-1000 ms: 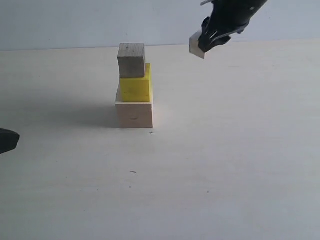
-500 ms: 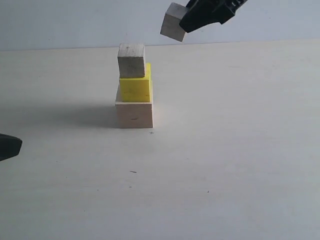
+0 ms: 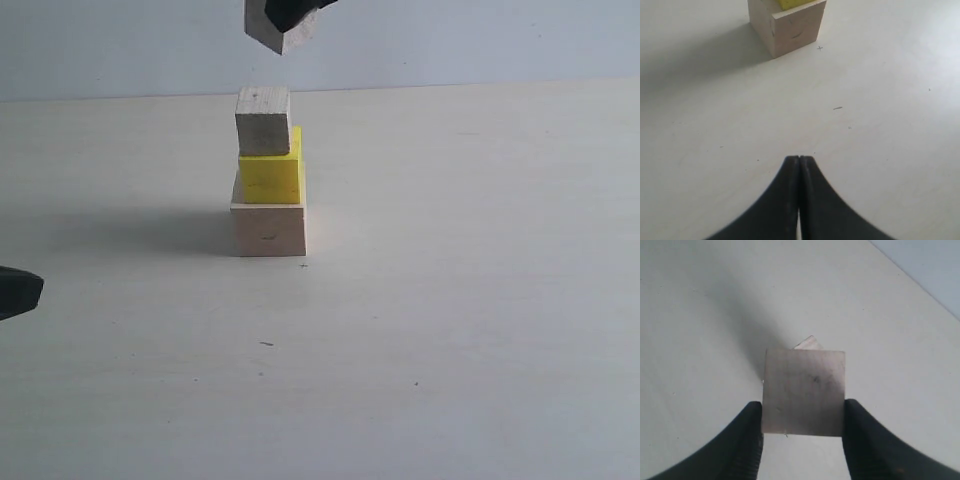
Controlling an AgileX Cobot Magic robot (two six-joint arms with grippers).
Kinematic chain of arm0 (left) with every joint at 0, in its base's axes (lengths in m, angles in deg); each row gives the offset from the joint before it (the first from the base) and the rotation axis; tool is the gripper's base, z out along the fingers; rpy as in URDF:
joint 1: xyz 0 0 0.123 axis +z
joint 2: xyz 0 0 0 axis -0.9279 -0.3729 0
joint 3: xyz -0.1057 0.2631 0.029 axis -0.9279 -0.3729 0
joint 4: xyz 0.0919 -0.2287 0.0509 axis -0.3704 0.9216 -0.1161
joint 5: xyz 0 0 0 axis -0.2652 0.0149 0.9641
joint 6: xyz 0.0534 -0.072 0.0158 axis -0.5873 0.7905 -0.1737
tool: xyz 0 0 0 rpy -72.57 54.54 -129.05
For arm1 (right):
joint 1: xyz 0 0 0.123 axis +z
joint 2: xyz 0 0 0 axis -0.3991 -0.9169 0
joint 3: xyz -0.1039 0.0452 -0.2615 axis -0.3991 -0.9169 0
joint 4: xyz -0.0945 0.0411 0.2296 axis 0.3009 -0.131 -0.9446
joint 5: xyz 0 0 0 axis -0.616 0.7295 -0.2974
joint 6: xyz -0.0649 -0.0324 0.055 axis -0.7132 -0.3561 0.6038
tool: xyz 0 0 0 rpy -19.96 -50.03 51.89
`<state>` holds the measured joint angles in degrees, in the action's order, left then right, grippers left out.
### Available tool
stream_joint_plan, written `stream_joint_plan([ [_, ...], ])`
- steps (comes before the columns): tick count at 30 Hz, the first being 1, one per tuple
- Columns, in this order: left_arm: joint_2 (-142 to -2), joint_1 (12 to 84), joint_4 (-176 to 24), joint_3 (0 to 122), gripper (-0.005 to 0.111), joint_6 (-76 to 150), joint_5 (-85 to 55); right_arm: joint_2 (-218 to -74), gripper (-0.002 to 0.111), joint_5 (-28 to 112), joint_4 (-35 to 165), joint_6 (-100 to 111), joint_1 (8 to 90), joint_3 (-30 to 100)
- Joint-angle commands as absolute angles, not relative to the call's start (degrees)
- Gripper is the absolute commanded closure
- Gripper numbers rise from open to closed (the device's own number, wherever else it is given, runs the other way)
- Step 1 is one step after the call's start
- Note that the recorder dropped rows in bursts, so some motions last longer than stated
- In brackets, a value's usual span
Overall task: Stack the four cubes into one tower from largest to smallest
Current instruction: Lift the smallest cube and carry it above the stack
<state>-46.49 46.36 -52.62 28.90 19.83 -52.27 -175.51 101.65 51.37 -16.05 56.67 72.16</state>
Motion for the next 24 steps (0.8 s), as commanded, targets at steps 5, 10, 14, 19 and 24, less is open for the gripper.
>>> stream_joint_plan([
  [5, -45.03, 46.49, -51.58, 29.07, 0.107, 20.07, -52.73, -177.9, 0.108, 101.17, 52.99, -10.46, 56.83, 75.12],
  [10, -45.03, 46.49, -51.49, 29.07, 0.107, 20.07, -52.73, -182.51, 0.108, 107.09, 53.27, -9.85, 56.83, 82.26],
  [14, -45.03, 46.49, -51.49, 29.07, 0.107, 20.07, -52.73, -185.36, 0.108, 112.23, 53.02, -23.85, 56.83, 87.12],
  [19, -45.03, 46.49, -51.49, 29.07, 0.107, 20.07, -52.73, -186.68, 0.108, 112.37, 53.81, -33.52, 56.83, 88.34],
  [24, -45.03, 46.49, -51.49, 29.07, 0.107, 20.07, -52.73, -188.9, 0.108, 112.37, 53.55, -41.18, 56.83, 88.34],
])
